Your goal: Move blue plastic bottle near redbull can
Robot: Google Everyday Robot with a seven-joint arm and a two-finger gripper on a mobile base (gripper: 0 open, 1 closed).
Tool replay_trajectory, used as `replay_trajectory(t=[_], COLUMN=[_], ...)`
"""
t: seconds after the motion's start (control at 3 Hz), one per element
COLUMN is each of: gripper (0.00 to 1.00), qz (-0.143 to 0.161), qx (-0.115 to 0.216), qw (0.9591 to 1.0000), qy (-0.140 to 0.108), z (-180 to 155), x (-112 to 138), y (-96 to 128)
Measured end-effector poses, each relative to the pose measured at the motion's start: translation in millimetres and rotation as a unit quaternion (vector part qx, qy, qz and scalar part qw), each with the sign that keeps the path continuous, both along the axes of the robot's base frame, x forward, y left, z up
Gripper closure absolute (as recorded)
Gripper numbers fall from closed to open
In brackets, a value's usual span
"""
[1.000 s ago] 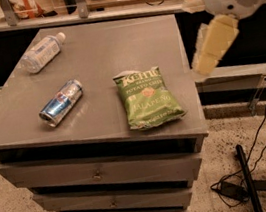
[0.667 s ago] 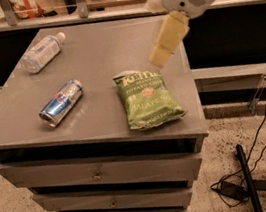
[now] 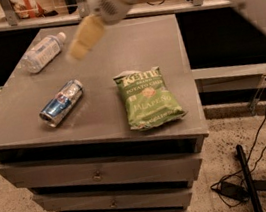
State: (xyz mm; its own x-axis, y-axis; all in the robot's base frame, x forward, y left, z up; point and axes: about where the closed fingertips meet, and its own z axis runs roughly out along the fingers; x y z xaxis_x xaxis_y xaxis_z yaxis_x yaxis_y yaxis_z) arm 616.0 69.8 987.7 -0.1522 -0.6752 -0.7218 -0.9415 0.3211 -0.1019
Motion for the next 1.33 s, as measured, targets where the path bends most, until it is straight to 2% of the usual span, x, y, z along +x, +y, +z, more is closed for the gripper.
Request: replay_trajectory(t=[0.33,0.67,1.0,1.33], gripper=[0.00,0.00,0.00,0.00], qz=[-0.038,-0.042,-0.026,-0.036], qx=[0.028,0.084,0.114,0.112], qw=[0.9985,0.9929,0.9899,0.9893], qy=[-0.028,-0.073,-0.081,-0.086], z=[-5,19,16,19], x=[57,66,53,59], y=[83,143,176,169])
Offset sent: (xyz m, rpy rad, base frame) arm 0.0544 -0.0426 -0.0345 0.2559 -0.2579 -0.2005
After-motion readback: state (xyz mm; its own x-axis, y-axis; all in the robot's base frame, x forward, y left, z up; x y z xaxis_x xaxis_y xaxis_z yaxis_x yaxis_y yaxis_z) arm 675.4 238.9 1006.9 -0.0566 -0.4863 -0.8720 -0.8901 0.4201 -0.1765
